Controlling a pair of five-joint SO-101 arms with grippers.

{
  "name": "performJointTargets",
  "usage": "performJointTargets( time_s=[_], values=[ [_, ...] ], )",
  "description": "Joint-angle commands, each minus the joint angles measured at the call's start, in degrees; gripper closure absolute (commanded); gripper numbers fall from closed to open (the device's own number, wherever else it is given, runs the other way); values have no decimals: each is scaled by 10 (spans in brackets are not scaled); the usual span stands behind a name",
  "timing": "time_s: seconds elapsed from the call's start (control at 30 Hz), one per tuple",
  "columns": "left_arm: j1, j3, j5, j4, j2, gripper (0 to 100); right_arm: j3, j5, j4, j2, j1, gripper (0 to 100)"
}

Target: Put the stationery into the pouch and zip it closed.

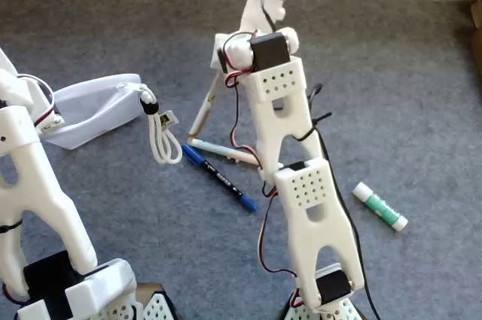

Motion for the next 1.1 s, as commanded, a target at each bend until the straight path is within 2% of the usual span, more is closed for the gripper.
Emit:
performJointTargets(
  time_s=[0.0, 0.3, 0.53, 0.83, 1.07],
  values=[
    [-3, 2, 3, 0, 0, 992, -60, 48, 13, -75, -22, 993],
    [-3, 1, 3, -1, 0, 992, -55, 114, 15, -163, -26, 994],
    [-2, -2, 4, -1, 0, 992, -44, 118, 16, -240, -26, 994],
    [-2, -2, 4, -1, 0, 992, 201, 118, 15, -414, -51, 994],
    [-2, -1, 4, -1, 0, 992, 274, 118, 15, -512, -89, 994]
  ],
)
